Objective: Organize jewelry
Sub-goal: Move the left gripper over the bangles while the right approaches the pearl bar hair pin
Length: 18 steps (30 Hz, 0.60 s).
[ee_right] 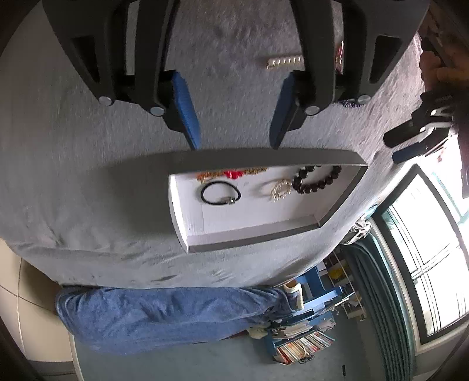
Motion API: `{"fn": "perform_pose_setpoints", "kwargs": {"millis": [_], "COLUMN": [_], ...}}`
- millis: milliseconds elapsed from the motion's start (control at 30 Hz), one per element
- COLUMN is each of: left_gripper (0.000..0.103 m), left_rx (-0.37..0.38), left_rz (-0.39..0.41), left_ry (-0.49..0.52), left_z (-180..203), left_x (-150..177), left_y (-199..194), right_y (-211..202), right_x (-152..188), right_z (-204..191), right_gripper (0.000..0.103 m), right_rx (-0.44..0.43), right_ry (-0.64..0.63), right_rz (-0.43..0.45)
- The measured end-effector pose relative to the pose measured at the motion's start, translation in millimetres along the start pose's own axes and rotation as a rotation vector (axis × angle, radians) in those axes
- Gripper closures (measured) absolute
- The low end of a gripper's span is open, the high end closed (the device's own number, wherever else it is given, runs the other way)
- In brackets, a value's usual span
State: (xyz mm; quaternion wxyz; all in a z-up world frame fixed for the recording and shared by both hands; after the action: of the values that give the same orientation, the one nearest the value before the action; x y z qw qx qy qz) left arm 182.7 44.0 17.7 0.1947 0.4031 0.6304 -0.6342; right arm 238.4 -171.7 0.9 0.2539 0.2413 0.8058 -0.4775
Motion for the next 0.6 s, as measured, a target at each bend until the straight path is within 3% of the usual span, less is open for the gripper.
{"fn": "perform_pose_setpoints", "kwargs": {"millis": [233, 600], "left_gripper": [0.022, 0.022], "left_rx": [0.007, 0.041], "left_rz": [-0.022, 0.003], "left_ry": [0.006, -0.043], "left_z": [3.5, 6.3], "left_x": [34.9, 54.0], "left_y": [-16.3, -41.3], "right_y": [0.2, 4.5], "right_x": [25.3, 64.6], "right_z": [-4.6, -20.1], "right_gripper": [0.05, 0.043], "right_rx": [-0.008, -0.02], "right_ry": [-0.005, -0.062], "right_rz": [-0.051, -0.133]}}
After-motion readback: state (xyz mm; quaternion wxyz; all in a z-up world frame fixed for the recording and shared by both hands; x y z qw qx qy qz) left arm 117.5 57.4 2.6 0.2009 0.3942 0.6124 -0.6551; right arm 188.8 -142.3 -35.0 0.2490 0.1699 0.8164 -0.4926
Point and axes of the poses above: each gripper's, at about its wrist camera, not at the fingertips, and y roughly the way its jaws point, z to its right, x to its underside, the point moved 6 cm from there along y, roughly the way its jaws point, and after that the axes turned 15 degrees about y, right-handed, at the moved point
